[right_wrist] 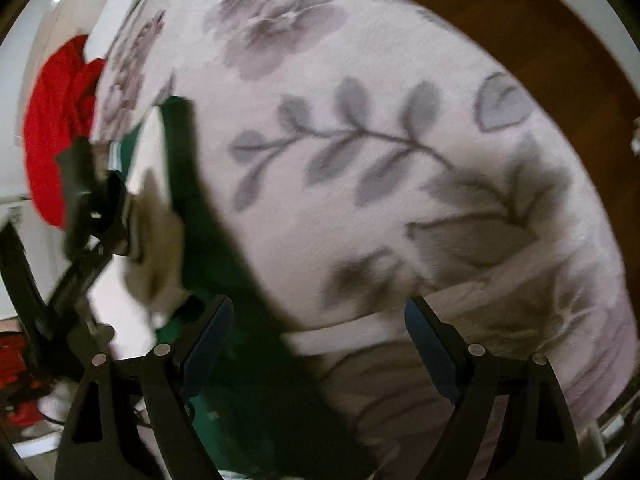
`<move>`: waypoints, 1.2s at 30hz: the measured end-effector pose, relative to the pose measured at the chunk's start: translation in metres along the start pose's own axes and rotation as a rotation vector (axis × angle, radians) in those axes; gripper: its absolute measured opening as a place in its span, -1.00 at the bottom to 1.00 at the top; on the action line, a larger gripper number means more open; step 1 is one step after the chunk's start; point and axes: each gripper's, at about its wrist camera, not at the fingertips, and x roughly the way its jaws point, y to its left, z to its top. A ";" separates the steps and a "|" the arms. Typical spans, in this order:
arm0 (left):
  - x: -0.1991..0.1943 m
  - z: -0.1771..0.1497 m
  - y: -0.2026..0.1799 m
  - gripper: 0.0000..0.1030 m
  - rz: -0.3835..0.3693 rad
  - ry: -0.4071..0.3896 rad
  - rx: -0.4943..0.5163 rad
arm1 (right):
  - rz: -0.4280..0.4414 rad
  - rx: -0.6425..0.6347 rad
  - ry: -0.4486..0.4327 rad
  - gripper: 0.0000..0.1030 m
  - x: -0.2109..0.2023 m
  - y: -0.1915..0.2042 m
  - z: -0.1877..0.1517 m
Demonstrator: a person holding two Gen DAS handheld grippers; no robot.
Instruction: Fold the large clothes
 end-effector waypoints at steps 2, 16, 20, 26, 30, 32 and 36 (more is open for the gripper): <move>-0.015 -0.006 0.052 0.71 0.076 0.011 -0.095 | 0.032 -0.020 0.018 0.73 -0.002 0.017 0.010; 0.020 -0.073 0.321 0.71 0.434 0.112 -0.527 | 0.027 -0.313 0.128 0.73 0.096 0.230 0.056; 0.065 -0.061 0.330 0.76 0.504 0.162 -0.414 | -0.073 -0.341 0.215 0.67 0.138 0.237 0.050; 0.075 -0.053 0.340 1.00 0.445 0.146 -0.339 | -0.229 -0.327 0.076 -0.83 0.125 0.225 0.042; 0.029 -0.058 0.329 1.00 0.429 0.080 -0.307 | -0.221 -0.311 0.196 -0.73 0.115 0.219 0.035; 0.001 -0.072 0.316 1.00 0.415 0.033 -0.297 | -0.259 -0.373 0.204 -0.36 0.088 0.218 0.011; -0.031 -0.110 0.288 1.00 0.369 0.031 -0.298 | -0.345 -0.396 0.272 0.42 0.065 0.181 -0.054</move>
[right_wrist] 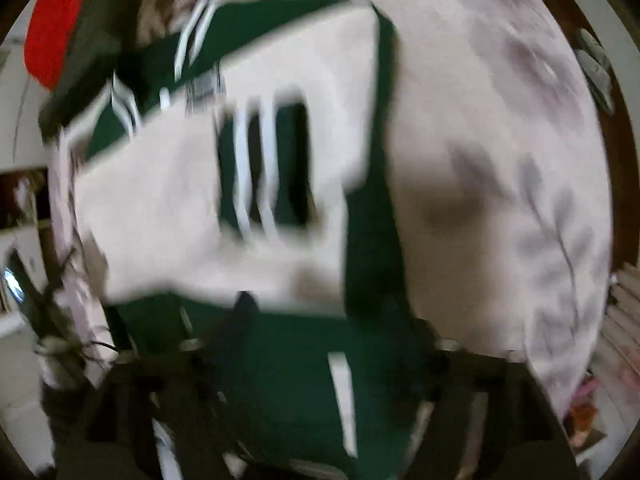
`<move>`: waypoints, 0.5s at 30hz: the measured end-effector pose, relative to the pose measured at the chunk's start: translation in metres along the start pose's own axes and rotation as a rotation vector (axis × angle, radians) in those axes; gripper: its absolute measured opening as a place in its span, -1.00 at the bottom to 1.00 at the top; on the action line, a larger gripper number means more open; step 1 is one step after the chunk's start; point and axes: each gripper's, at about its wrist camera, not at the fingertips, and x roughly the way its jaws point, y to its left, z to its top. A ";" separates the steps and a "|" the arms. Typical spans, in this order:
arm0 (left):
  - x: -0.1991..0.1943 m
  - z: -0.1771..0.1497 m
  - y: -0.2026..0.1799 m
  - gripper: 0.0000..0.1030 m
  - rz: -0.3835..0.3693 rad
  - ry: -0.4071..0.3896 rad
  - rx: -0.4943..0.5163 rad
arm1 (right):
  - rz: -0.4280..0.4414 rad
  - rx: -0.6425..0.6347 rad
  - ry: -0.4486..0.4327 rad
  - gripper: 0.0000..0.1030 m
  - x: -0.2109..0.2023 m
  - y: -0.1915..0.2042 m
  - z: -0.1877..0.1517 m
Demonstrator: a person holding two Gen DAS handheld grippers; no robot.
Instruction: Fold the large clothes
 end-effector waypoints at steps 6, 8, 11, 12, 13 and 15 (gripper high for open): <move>-0.008 -0.078 -0.028 1.00 -0.027 0.091 0.046 | -0.193 -0.010 0.116 0.41 0.077 -0.023 -0.087; -0.003 -0.094 -0.032 1.00 -0.032 0.118 0.067 | -0.333 0.110 0.088 0.37 0.084 -0.065 -0.107; 0.000 -0.113 -0.038 1.00 -0.030 0.144 0.092 | -0.234 0.340 0.063 0.38 0.074 -0.116 -0.129; -0.001 -0.118 -0.039 1.00 -0.023 0.145 0.097 | -0.235 0.314 0.069 0.37 0.070 -0.112 -0.130; -0.003 -0.121 -0.039 1.00 -0.019 0.141 0.098 | -0.239 0.285 0.076 0.38 0.064 -0.105 -0.131; -0.008 -0.124 -0.040 1.00 -0.006 0.135 0.095 | -0.220 0.225 0.045 0.38 0.037 -0.085 -0.125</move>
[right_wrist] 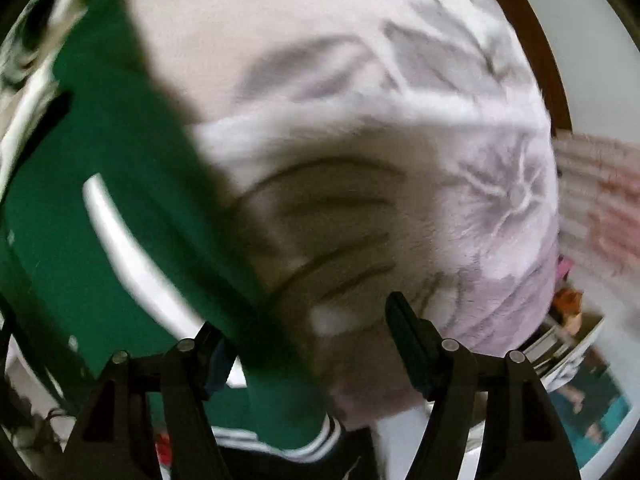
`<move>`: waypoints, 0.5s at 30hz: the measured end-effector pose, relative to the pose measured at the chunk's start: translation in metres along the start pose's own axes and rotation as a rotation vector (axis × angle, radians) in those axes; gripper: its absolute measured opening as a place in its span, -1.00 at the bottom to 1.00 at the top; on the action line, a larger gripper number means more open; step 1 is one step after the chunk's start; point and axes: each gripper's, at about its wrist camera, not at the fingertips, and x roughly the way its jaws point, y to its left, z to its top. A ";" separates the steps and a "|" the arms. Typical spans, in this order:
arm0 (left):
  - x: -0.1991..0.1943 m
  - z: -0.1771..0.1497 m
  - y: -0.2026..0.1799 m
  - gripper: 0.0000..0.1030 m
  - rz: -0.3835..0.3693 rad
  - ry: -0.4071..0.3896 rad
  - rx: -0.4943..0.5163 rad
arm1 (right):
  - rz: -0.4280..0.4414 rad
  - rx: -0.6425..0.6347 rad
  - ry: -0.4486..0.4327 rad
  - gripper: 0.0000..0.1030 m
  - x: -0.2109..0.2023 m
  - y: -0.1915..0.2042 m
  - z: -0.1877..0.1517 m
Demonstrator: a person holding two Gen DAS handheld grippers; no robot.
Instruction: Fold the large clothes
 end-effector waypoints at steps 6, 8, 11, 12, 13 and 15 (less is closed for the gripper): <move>-0.015 -0.008 -0.015 1.00 0.044 -0.023 -0.046 | 0.237 -0.142 -0.104 0.38 -0.043 0.047 0.055; -0.018 -0.012 -0.022 1.00 0.052 -0.018 -0.061 | 0.247 -0.214 -0.079 0.36 -0.027 0.069 0.083; -0.031 -0.019 -0.032 1.00 0.109 -0.027 -0.086 | 0.173 -0.226 -0.100 -0.68 -0.010 0.067 0.108; -0.037 -0.022 -0.035 1.00 0.127 -0.022 -0.104 | 0.194 -0.176 -0.092 -0.68 -0.007 0.050 0.112; -0.041 -0.025 -0.038 1.00 0.136 -0.014 -0.122 | 0.199 -0.122 -0.085 -0.68 -0.003 0.032 0.116; -0.056 -0.037 -0.046 1.00 0.132 0.011 -0.174 | 0.238 -0.079 -0.067 -0.69 -0.001 -0.002 0.116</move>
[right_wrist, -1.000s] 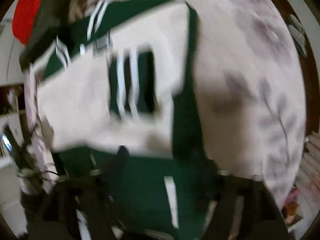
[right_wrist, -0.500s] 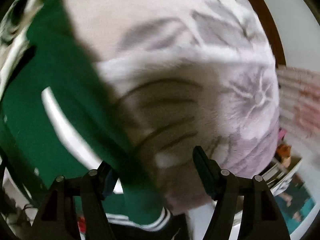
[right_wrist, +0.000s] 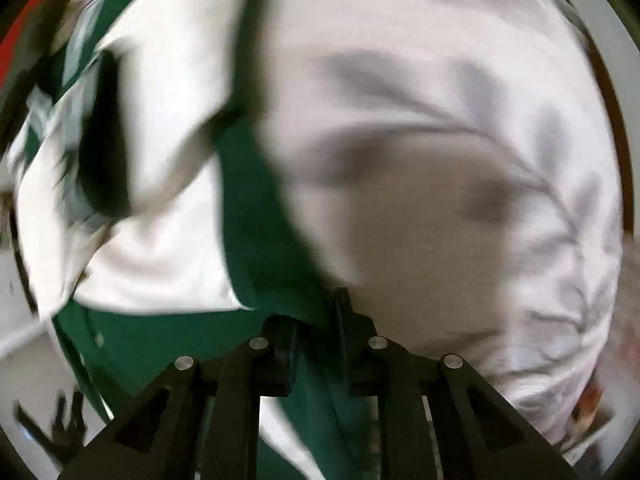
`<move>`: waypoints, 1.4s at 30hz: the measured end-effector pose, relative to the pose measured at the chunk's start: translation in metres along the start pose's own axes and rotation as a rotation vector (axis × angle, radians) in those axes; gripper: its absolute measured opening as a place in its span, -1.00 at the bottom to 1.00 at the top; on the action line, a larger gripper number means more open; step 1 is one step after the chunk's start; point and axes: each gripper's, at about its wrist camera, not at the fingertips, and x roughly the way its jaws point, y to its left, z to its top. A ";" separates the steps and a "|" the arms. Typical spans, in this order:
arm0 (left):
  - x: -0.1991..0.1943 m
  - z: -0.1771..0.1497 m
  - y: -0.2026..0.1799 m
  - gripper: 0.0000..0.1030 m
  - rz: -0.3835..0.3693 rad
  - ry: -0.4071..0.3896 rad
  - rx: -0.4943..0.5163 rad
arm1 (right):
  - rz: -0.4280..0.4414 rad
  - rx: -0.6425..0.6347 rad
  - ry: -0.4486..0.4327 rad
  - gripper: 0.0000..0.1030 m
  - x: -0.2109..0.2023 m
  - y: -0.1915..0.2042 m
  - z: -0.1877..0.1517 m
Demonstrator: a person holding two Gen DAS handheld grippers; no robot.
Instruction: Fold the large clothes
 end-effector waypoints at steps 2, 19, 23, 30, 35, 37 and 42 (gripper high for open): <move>-0.014 -0.016 -0.005 1.00 -0.024 0.025 -0.039 | 0.063 -0.004 0.057 -0.69 -0.004 -0.013 -0.006; 0.034 -0.139 -0.082 1.00 -0.048 0.264 -0.111 | 0.074 -0.296 0.130 -0.03 0.012 -0.018 -0.012; 0.013 -0.143 -0.054 1.00 -0.096 0.215 -0.197 | 0.003 -0.346 0.154 -0.01 -0.007 -0.013 -0.023; 0.045 -0.168 -0.020 0.98 -0.555 0.232 -0.491 | 0.042 -0.351 0.213 0.04 -0.021 0.024 -0.053; 0.055 -0.161 -0.024 -0.52 -0.512 0.184 -0.501 | 0.045 -0.296 0.218 0.05 -0.008 0.021 -0.069; 0.044 -0.161 -0.016 -0.65 -0.518 0.129 -0.504 | 0.036 -0.245 0.236 0.05 0.001 0.018 -0.077; 0.008 -0.154 0.009 -0.69 -0.507 0.027 -0.438 | 0.008 -0.229 0.233 0.05 0.015 0.024 -0.085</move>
